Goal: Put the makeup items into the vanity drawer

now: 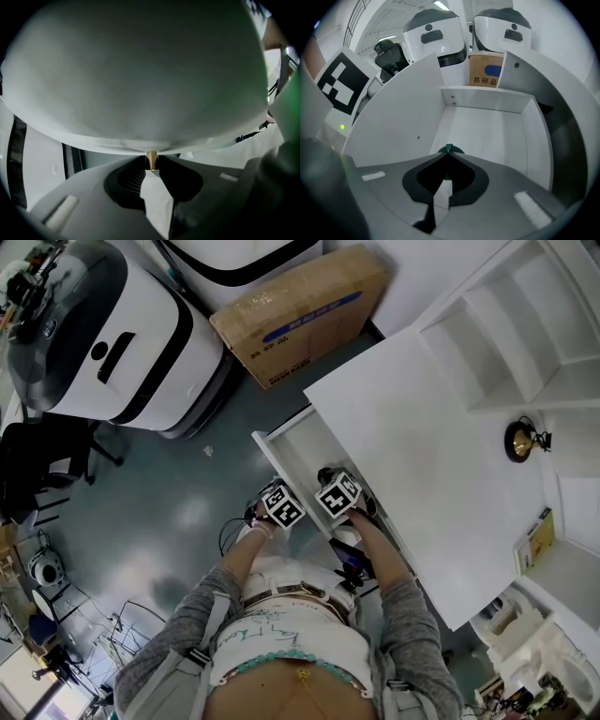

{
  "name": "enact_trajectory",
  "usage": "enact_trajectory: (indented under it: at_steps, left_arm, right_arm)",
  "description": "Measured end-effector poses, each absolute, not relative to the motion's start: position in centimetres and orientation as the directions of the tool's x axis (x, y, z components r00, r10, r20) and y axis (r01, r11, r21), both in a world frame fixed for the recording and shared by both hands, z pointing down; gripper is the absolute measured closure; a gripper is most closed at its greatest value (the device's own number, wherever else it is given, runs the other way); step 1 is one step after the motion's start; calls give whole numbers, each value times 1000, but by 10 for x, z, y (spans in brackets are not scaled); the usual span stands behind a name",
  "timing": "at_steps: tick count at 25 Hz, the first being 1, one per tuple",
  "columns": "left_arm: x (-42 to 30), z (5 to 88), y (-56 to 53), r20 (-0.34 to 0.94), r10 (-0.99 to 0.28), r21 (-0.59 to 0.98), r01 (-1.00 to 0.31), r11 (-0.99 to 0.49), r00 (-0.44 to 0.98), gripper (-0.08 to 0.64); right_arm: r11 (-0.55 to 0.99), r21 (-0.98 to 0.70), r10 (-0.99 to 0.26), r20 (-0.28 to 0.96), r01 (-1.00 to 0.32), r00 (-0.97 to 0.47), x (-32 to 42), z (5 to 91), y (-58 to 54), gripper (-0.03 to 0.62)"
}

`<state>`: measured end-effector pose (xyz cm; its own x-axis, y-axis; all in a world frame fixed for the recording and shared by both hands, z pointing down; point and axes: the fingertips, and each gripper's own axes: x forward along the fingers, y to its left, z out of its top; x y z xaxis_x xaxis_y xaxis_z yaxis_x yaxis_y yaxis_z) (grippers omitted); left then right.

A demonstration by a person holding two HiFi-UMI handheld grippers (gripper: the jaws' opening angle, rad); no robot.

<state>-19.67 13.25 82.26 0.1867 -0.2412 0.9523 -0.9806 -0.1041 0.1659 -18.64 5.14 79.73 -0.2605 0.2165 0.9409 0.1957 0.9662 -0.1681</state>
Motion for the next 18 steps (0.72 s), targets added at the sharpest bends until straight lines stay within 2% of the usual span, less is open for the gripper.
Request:
enact_trajectory:
  at_steps: [18]
  left_arm:
    - [-197, 822, 134, 951, -238, 180, -979, -96, 198, 465]
  right_arm:
    - [974, -148, 188, 953, 174, -239, -186, 826, 46, 574]
